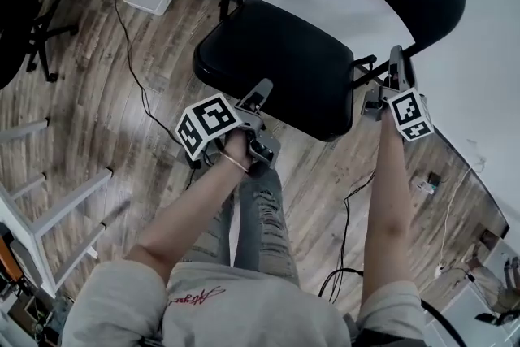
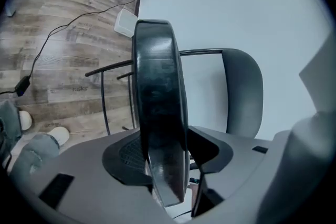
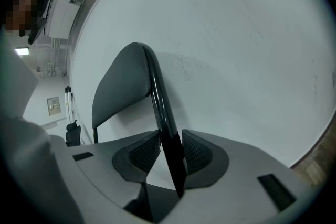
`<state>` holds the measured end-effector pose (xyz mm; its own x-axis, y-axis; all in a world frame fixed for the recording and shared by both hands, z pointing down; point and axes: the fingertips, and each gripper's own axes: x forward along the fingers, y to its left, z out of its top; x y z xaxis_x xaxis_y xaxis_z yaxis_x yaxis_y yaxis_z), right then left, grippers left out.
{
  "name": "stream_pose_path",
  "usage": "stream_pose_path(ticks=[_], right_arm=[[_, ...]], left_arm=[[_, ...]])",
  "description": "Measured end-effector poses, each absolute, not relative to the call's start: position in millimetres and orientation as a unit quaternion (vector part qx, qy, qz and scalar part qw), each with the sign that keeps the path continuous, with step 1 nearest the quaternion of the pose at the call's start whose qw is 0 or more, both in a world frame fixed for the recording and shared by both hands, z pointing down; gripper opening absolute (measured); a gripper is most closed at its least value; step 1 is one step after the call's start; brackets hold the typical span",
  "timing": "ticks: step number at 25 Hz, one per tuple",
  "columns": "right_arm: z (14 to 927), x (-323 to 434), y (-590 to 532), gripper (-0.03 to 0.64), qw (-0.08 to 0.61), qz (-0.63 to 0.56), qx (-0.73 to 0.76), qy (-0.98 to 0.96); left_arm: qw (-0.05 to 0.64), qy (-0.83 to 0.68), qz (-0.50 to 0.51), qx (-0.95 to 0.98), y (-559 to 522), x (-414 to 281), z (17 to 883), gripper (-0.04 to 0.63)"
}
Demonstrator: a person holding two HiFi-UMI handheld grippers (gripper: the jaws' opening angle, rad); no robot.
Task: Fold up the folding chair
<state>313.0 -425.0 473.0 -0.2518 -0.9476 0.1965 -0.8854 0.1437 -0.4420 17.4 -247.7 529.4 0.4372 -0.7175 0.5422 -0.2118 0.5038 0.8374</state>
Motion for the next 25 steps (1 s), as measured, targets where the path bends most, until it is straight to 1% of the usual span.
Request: stream_pose_path(ticks=[4, 7, 14, 17, 22, 25], right_arm=[[459.7, 317.0, -437.9, 0.120, 0.068, -0.238, -0.593, 0.766], [450.6, 317.2, -449.2, 0.120, 0.045, -0.226, -0.582, 0.780], [446.0, 318.3, -467.0, 0.110, -0.011, -0.202, -0.584, 0.786], [443.7, 316.7, -471.2, 0.110, -0.033, -0.191, -0.585, 0.787], [442.7, 314.9, -478.8, 0.103, -0.108, -0.180, -0.578, 0.789], [443.0, 314.7, -482.8, 0.103, -0.135, -0.181, -0.571, 0.789]], left_arm=[[0.681, -0.512, -0.188, 0.489, -302.6, 34.2, 490.5, 0.218], [0.657, -0.519, -0.187, 0.514, -343.9, 49.0, 466.3, 0.193], [0.621, -0.531, -0.164, 0.553, -409.2, 71.6, 442.6, 0.173], [0.617, -0.536, -0.164, 0.552, -422.4, 74.3, 438.2, 0.175], [0.629, -0.535, -0.169, 0.539, -449.7, 80.1, 432.7, 0.178], [0.632, -0.542, -0.173, 0.526, -465.3, 83.7, 430.7, 0.179]])
